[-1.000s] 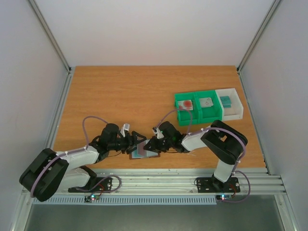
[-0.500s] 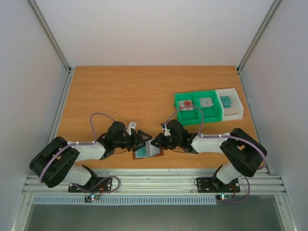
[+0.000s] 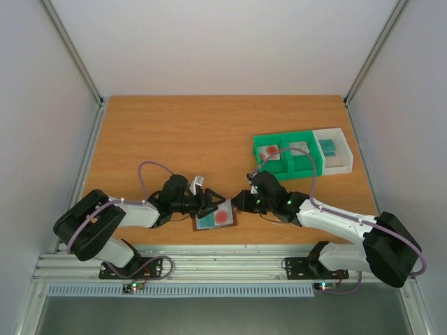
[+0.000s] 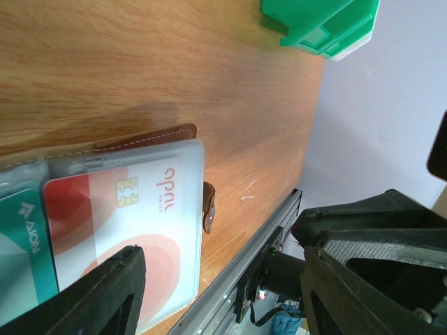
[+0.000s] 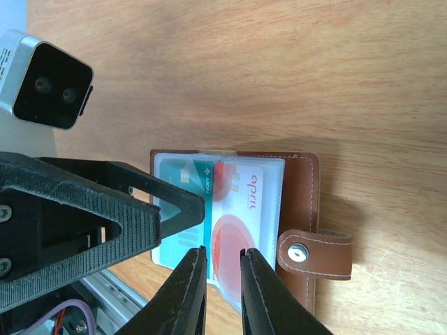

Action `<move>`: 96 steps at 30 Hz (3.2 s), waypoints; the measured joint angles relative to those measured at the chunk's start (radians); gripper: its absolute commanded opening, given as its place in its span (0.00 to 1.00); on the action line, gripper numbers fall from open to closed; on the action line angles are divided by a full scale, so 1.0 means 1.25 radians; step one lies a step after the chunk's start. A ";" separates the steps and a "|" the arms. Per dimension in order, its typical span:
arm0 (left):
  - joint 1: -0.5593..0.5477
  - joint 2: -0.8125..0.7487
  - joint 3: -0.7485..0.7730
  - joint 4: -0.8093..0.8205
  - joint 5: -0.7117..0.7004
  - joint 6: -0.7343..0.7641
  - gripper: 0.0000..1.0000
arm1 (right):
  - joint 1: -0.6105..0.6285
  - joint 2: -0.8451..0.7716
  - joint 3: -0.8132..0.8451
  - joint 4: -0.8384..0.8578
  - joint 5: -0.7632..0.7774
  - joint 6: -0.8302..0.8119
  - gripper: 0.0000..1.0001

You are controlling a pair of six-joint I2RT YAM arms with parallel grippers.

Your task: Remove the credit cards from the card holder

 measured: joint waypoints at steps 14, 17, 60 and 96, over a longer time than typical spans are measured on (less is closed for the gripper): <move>0.001 -0.069 -0.002 -0.135 -0.072 0.061 0.53 | 0.000 0.104 0.042 -0.017 -0.077 -0.027 0.14; 0.001 -0.073 -0.001 -0.169 -0.083 0.077 0.51 | 0.000 0.138 0.054 -0.011 -0.090 -0.030 0.13; 0.009 -0.009 -0.017 -0.114 -0.078 0.091 0.00 | 0.000 0.279 0.060 0.034 -0.092 -0.032 0.05; 0.027 -0.627 -0.015 -0.521 -0.203 0.081 0.01 | 0.008 0.067 -0.021 0.338 -0.293 0.172 0.52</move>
